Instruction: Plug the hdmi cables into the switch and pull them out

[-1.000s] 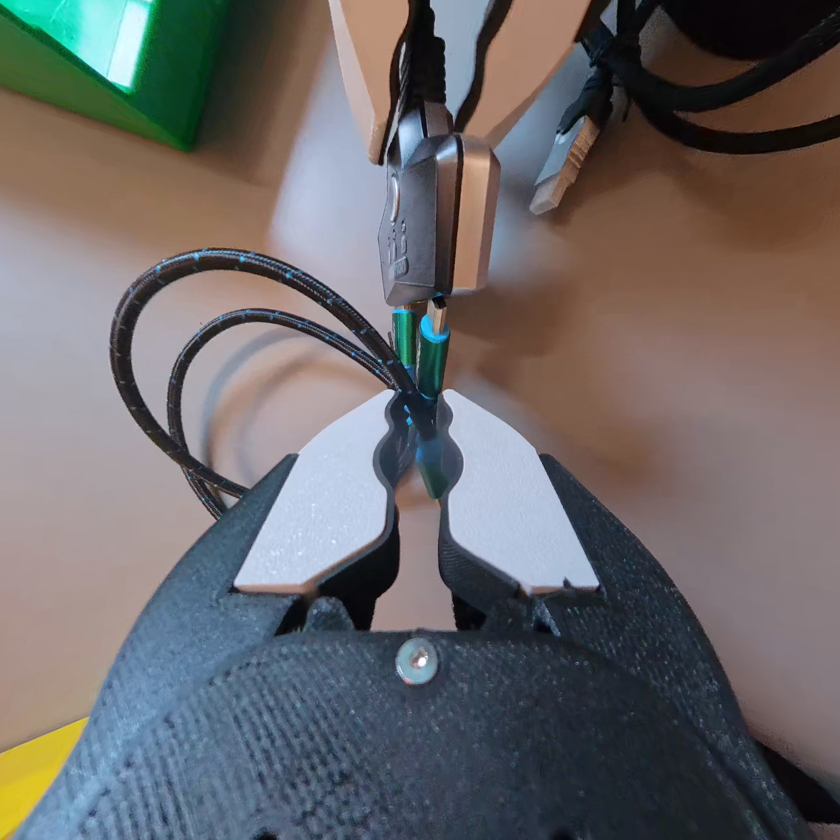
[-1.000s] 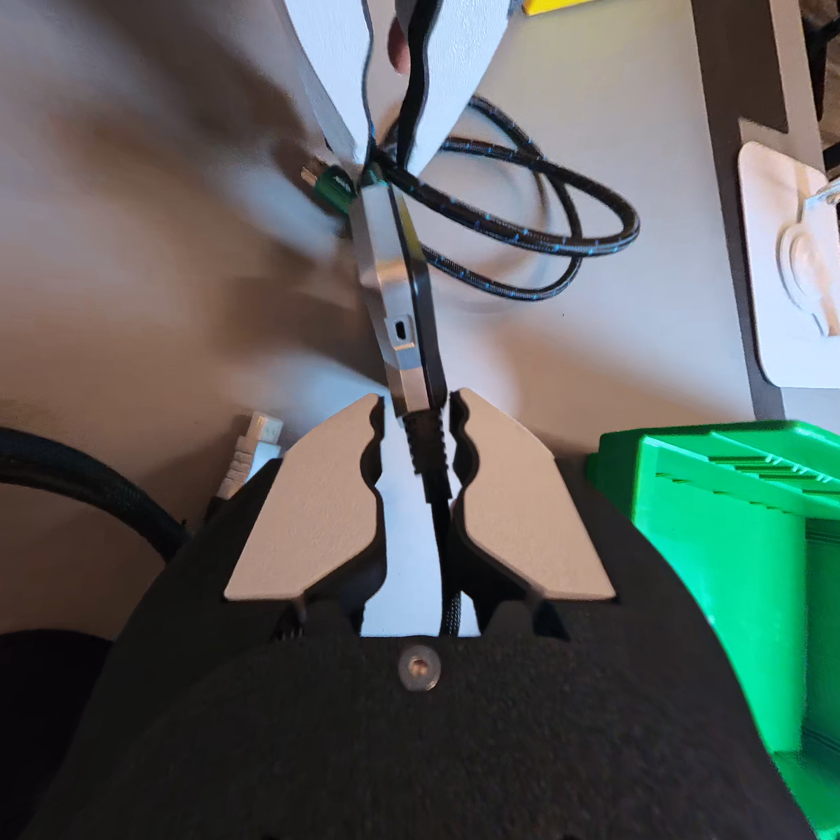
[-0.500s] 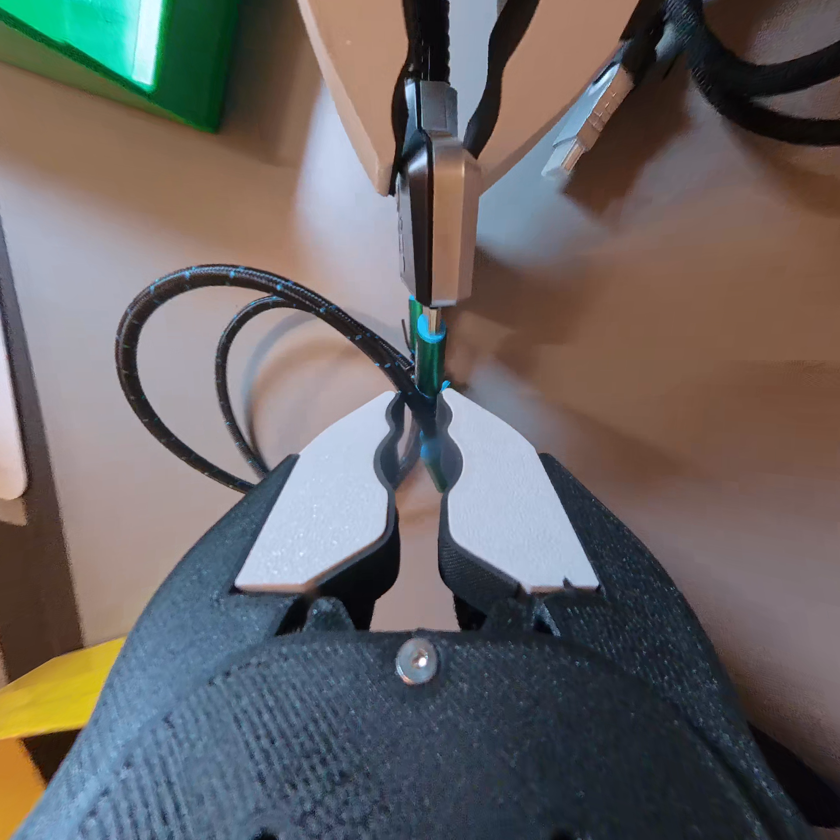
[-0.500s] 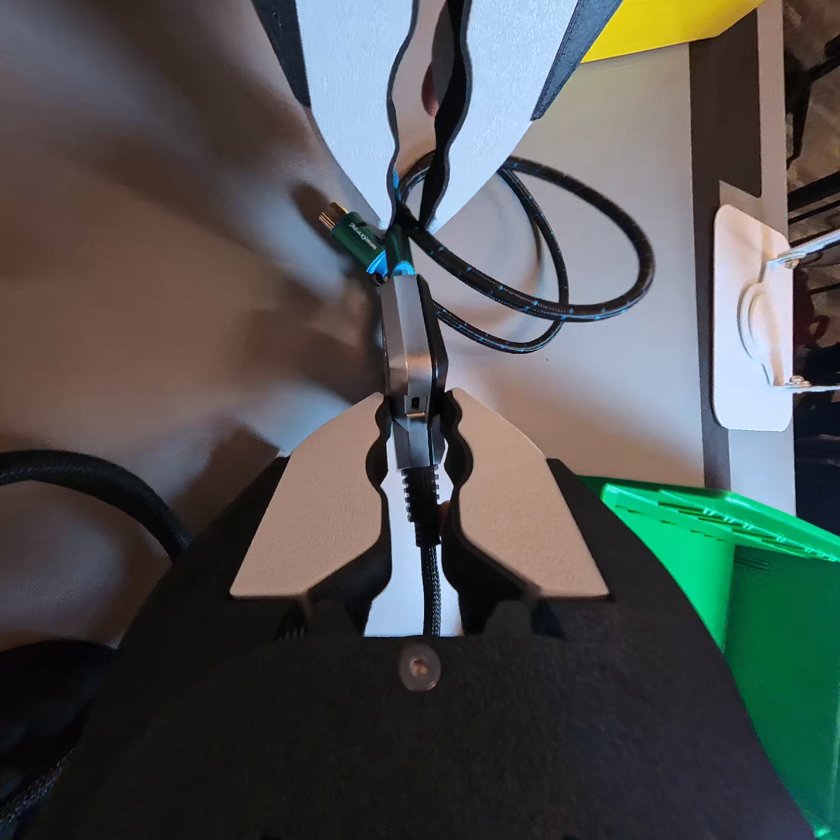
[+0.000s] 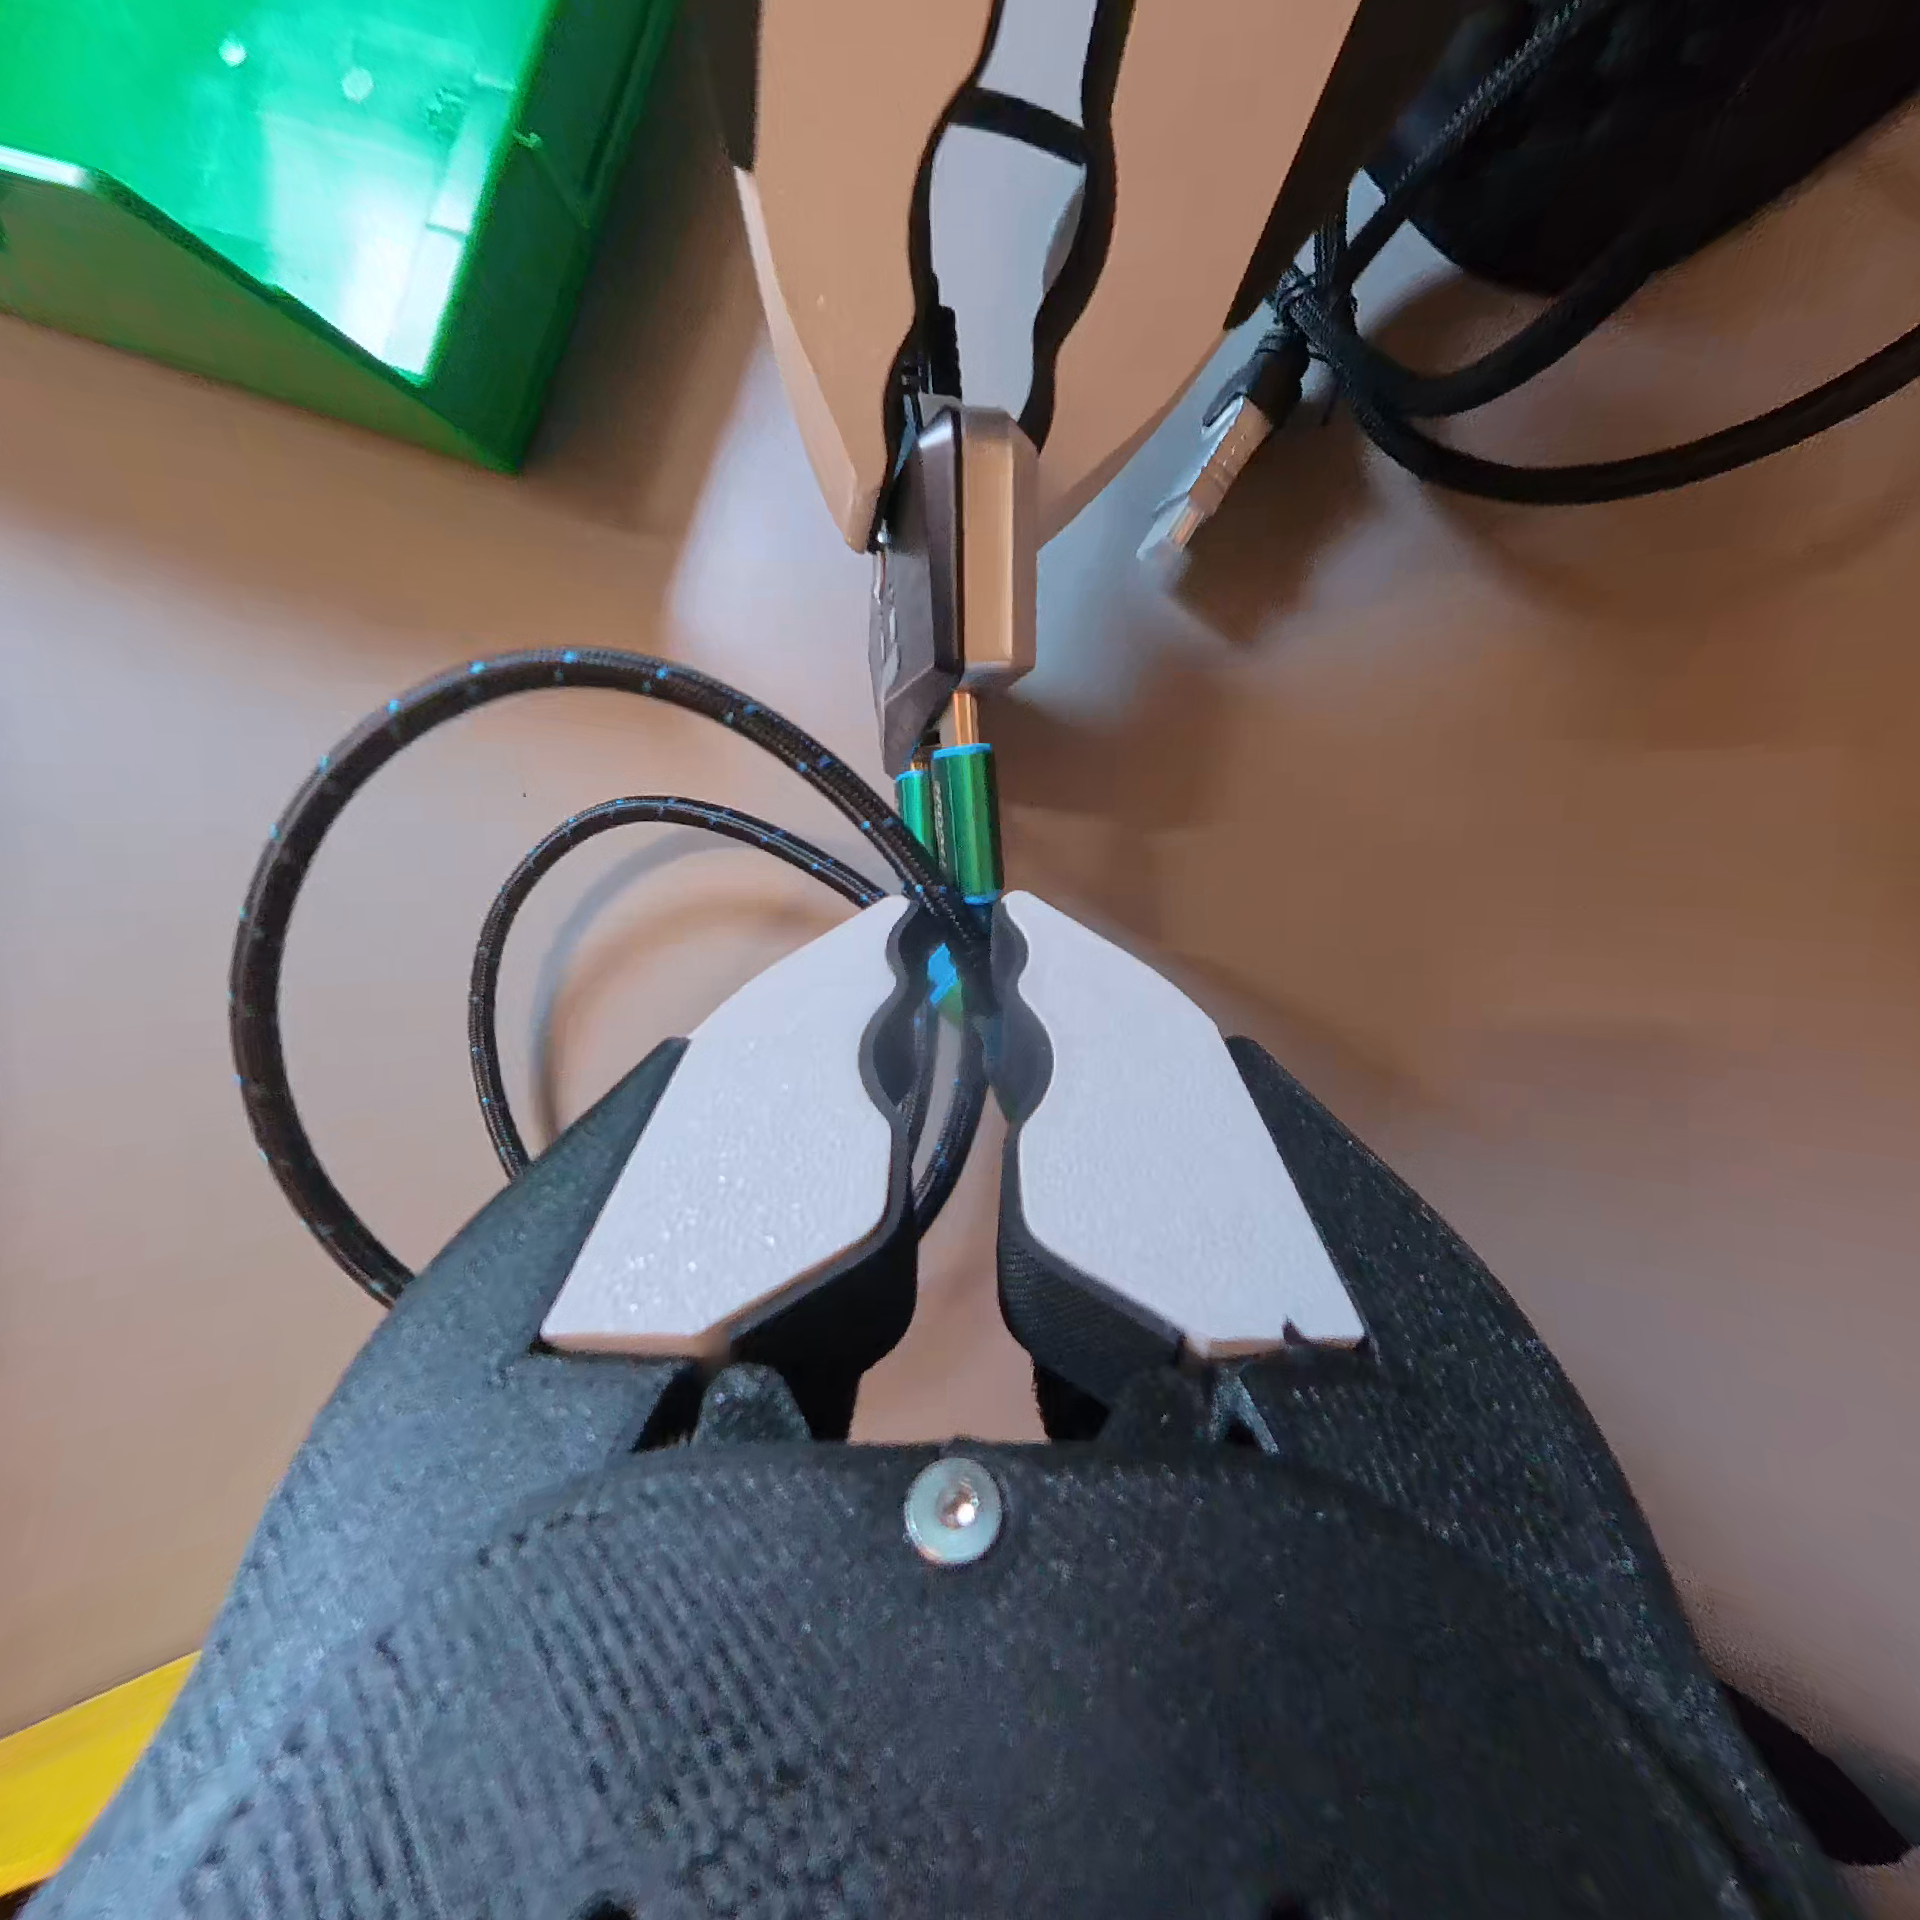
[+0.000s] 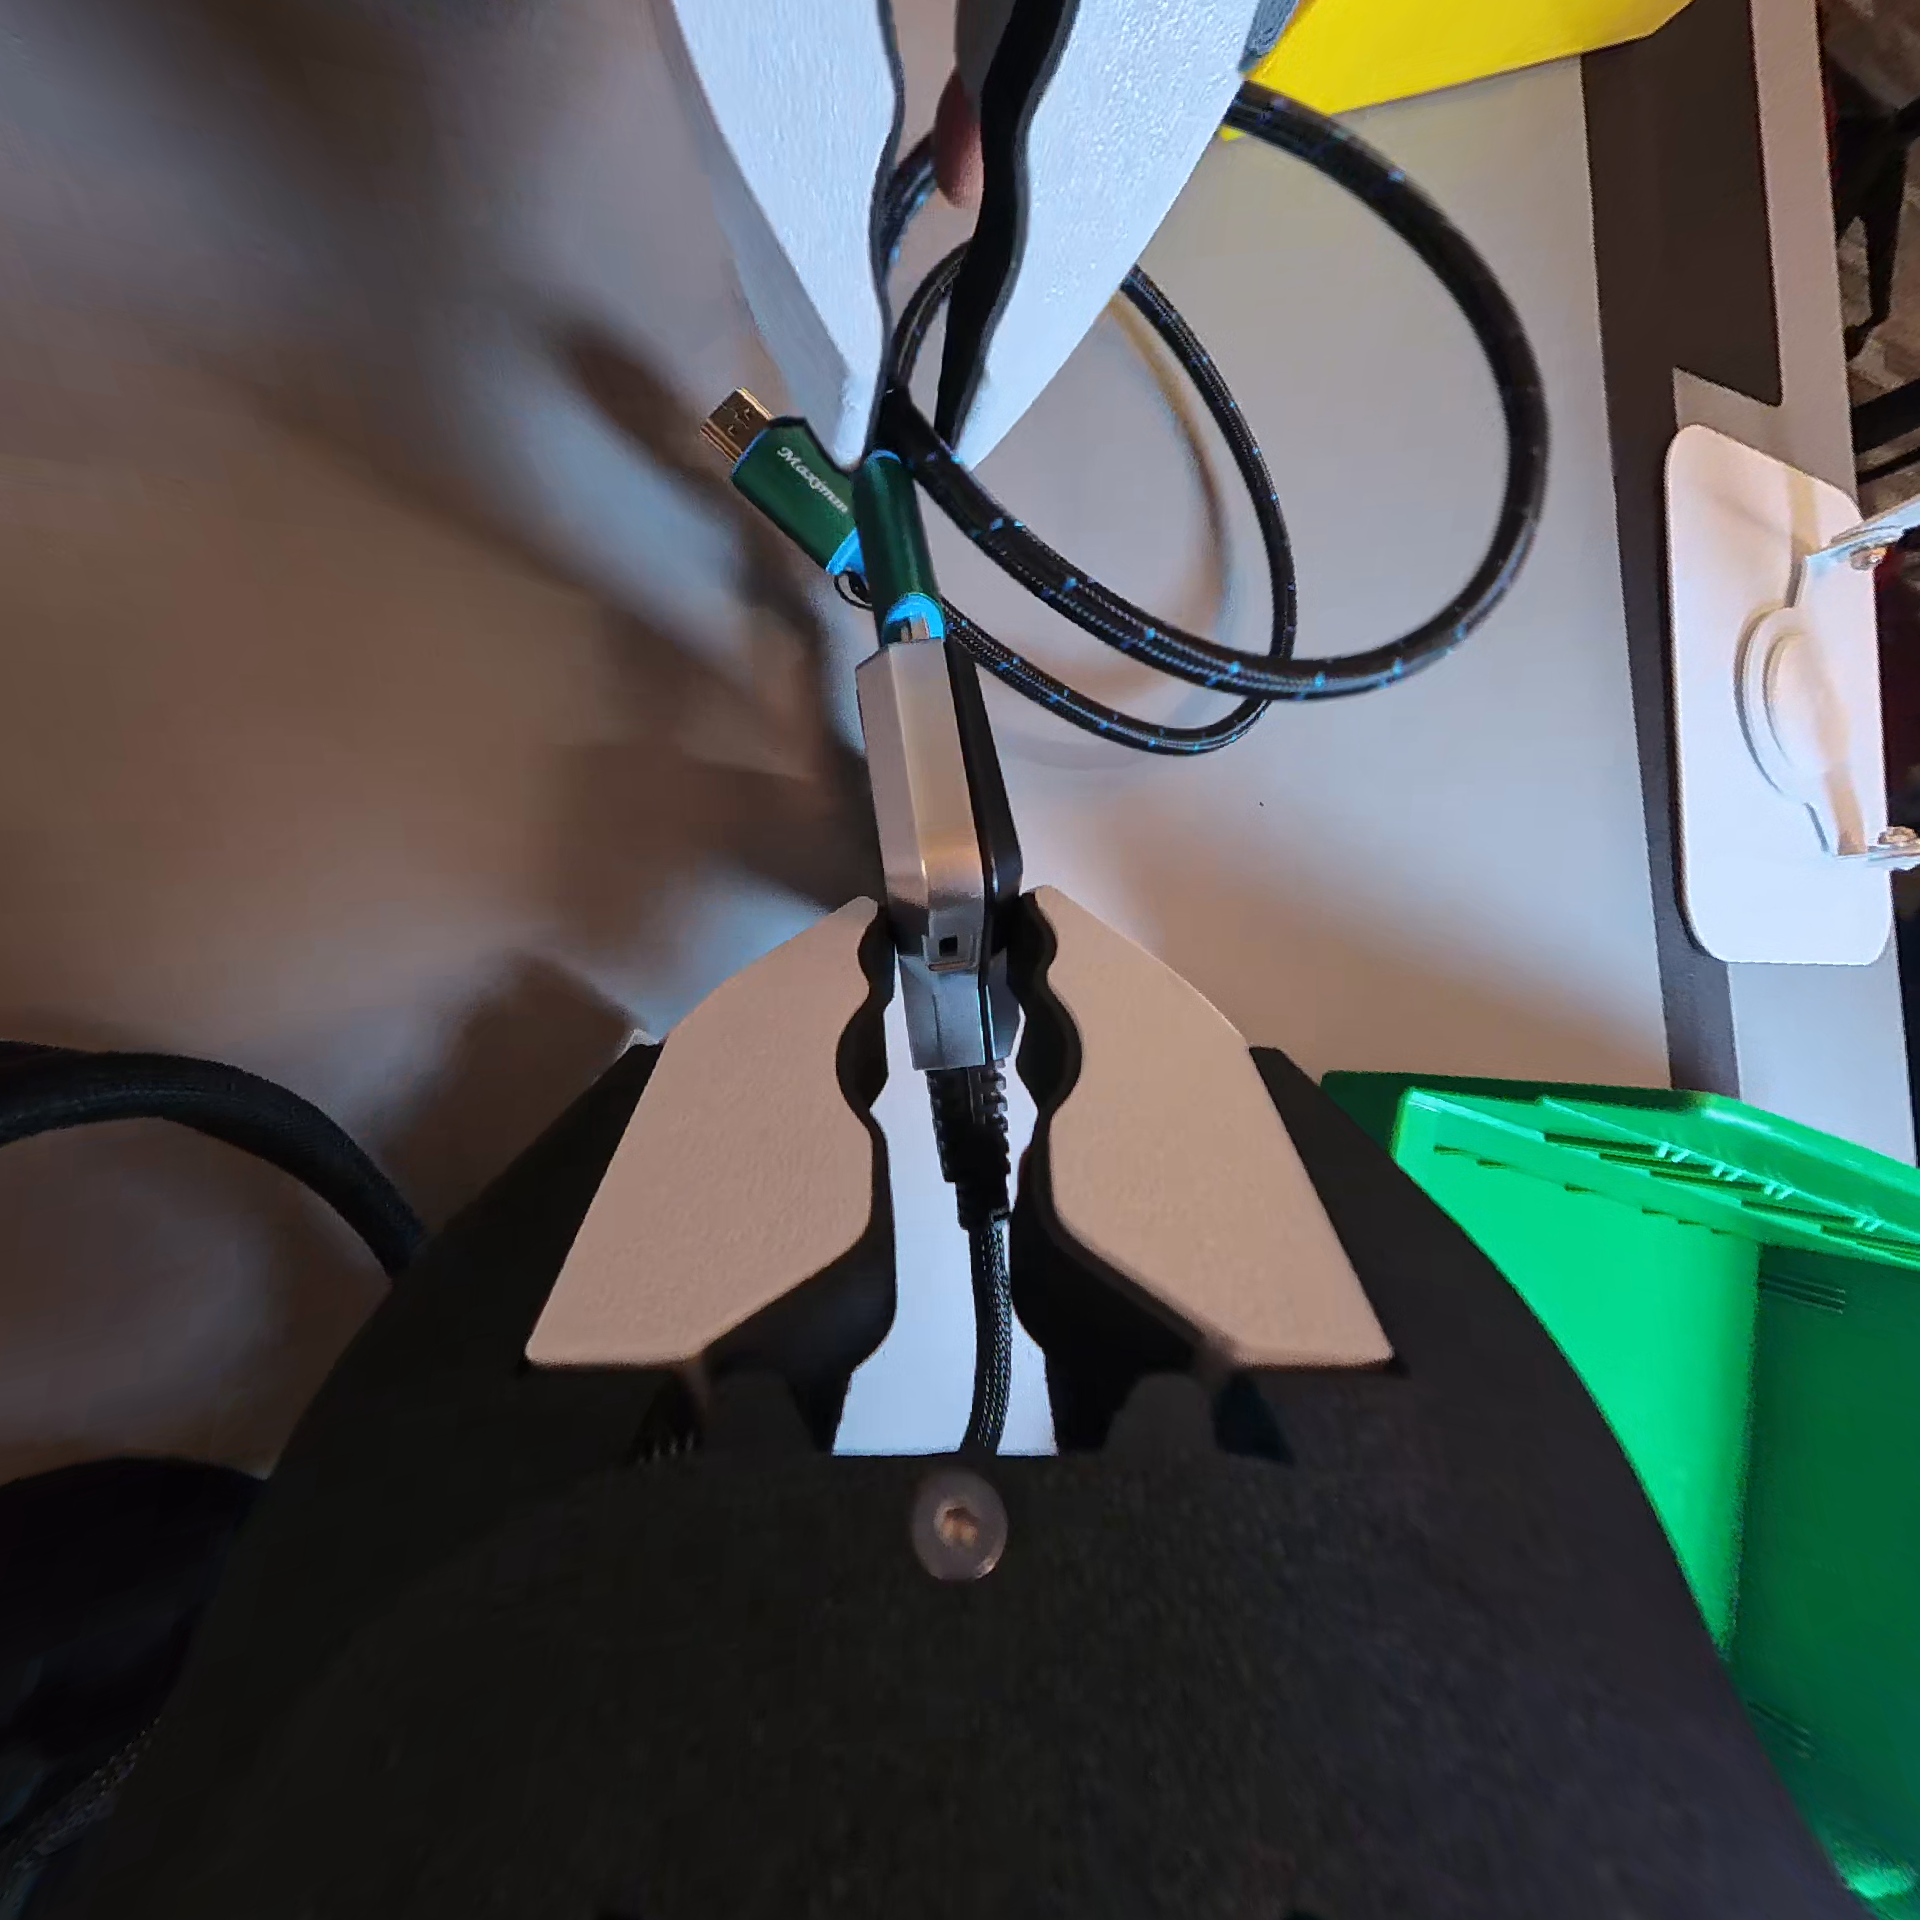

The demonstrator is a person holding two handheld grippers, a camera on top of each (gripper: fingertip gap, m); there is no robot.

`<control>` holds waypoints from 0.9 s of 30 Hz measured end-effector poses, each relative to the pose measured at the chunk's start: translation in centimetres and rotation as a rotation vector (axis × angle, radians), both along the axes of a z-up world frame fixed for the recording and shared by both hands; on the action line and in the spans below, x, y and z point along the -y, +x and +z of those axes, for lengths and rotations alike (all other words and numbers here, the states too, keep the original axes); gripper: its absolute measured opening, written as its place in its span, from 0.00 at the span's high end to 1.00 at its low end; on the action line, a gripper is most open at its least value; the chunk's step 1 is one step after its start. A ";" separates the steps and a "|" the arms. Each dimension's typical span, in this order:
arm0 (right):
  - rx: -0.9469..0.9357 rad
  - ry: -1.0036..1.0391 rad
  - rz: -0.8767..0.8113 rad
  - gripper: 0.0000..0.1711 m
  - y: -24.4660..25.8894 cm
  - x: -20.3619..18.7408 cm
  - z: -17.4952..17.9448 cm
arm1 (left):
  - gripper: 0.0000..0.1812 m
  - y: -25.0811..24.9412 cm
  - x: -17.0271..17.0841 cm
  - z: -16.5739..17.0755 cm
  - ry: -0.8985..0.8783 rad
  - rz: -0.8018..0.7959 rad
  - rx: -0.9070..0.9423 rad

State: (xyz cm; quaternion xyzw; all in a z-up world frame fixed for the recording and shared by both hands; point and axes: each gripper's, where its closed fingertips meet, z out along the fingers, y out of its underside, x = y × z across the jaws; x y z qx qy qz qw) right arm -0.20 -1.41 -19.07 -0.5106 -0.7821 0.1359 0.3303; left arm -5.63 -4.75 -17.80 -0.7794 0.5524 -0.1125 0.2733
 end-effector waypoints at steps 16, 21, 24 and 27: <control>-0.086 -0.035 0.066 0.88 0.0 0.6 0.1 | 0.95 0.2 0.7 0.4 0.016 -0.024 -0.028; -0.131 -0.101 0.059 0.88 0.4 0.4 0.2 | 0.95 1.1 0.6 0.8 0.020 -0.032 0.056; -0.139 -0.112 0.054 0.88 0.5 0.3 0.2 | 0.95 1.3 0.5 0.6 0.021 -0.032 0.075; -0.135 -0.099 0.064 0.88 0.5 0.4 0.2 | 0.95 1.5 0.4 0.7 0.046 -0.043 0.090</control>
